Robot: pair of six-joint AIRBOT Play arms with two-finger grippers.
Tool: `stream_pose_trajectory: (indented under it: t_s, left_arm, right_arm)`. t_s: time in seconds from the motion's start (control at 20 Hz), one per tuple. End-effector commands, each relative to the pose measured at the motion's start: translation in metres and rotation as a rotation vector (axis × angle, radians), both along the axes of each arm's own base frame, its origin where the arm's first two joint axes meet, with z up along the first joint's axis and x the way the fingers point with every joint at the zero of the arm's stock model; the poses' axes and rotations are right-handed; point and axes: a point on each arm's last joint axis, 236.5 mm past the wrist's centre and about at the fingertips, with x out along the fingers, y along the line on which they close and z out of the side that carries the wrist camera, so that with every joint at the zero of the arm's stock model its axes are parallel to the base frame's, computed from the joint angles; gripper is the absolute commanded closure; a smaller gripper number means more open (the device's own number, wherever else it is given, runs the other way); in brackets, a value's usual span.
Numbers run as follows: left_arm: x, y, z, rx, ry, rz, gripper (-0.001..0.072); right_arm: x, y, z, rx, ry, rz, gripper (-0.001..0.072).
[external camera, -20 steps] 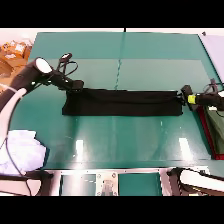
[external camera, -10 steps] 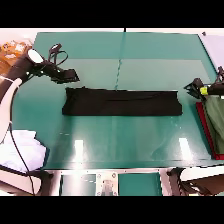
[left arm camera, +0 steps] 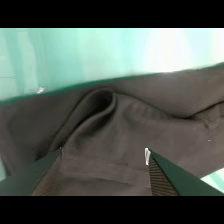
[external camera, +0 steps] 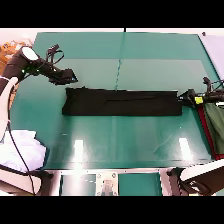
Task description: Fold the shirts.
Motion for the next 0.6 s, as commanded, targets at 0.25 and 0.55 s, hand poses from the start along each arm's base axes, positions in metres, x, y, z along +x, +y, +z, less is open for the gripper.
stream_pose_trajectory:
  t_s: [0.25, 0.55]
  left_arm:
    - [-0.001, -0.02, 0.014, -0.106, -0.004, -0.012, 0.0566]
    - [-0.01, -0.089, 0.019, -0.145, -0.056, -0.131, 0.068]
  right_arm:
    - [0.003, 0.038, -0.003, 0.092, -0.004, 0.104, 0.0698]
    - [0.002, 0.048, 0.091, 0.063, -0.126, 0.181, 0.0699]
